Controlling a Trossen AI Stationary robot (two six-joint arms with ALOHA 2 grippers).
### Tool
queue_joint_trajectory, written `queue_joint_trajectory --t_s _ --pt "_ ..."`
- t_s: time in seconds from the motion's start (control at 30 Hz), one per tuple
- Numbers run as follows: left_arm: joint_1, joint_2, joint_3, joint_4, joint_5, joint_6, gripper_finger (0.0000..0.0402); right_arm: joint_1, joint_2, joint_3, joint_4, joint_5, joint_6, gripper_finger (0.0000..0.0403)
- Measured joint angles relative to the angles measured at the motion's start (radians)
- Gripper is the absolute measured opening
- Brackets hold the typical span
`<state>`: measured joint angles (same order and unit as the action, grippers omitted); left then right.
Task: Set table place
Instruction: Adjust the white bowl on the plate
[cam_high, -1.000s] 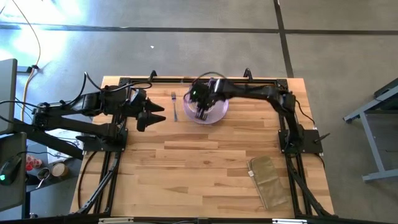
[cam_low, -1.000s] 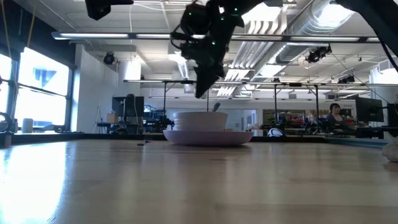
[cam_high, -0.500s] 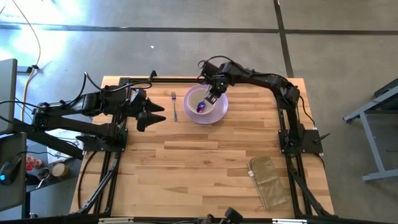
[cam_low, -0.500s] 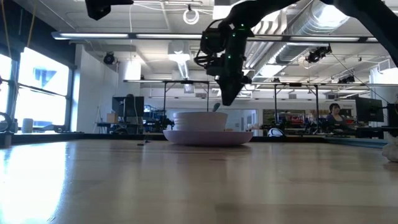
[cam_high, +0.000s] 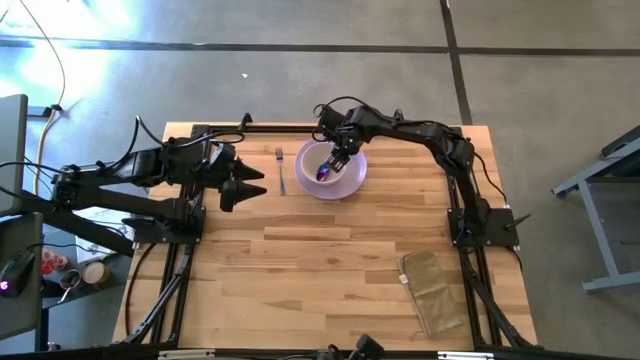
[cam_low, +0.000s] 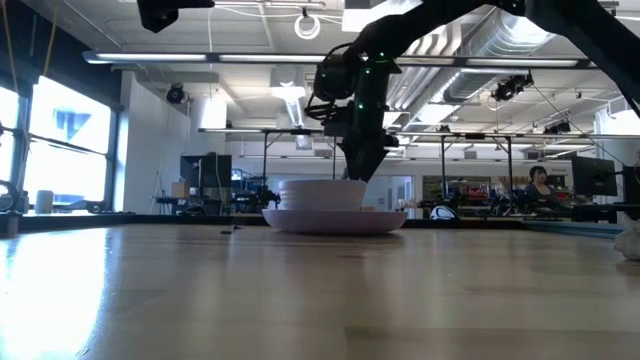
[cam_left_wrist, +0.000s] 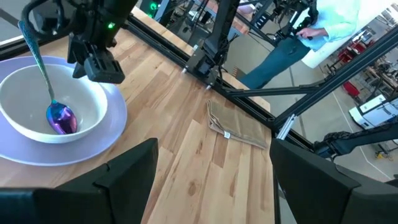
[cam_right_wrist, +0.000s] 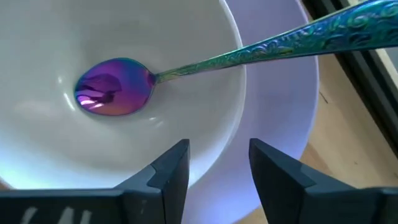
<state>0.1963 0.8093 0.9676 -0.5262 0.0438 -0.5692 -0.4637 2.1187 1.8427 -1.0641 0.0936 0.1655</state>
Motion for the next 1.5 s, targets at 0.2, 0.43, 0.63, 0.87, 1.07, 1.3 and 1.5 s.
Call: queue_joint_trajectory --t_s 0.2,0.43,0.63,0.87,1.07,1.3,1.5 --pt "0.000 0.000 0.000 0.000 0.001 0.000 0.0298 0.000 0.017 0.000 -0.001 -0.028 0.037 0.0145" --pt "0.000 0.000 0.000 0.000 0.001 -0.003 0.0298 0.000 0.017 0.000 -0.002 -0.045 0.040 0.0070" --pt "0.000 0.000 0.000 0.000 0.001 -0.003 0.0298 0.000 0.017 0.000 -0.002 -0.051 0.036 0.0006" --pt "0.000 0.000 0.000 0.001 0.001 -0.004 0.0298 -0.001 0.017 0.000 -0.001 -0.050 0.043 0.0003" --pt "0.000 0.000 0.000 0.002 0.015 -0.013 0.0298 -0.014 0.017 0.000 0.018 -0.025 0.042 0.0003" --pt "0.000 0.000 0.000 0.002 0.035 -0.022 0.0298 -0.043 0.017 -0.001 0.063 -0.022 0.040 0.0002" --pt "0.000 0.000 0.000 0.002 0.034 -0.022 0.0298 -0.053 0.017 0.027 0.069 -0.019 0.032 0.0001"
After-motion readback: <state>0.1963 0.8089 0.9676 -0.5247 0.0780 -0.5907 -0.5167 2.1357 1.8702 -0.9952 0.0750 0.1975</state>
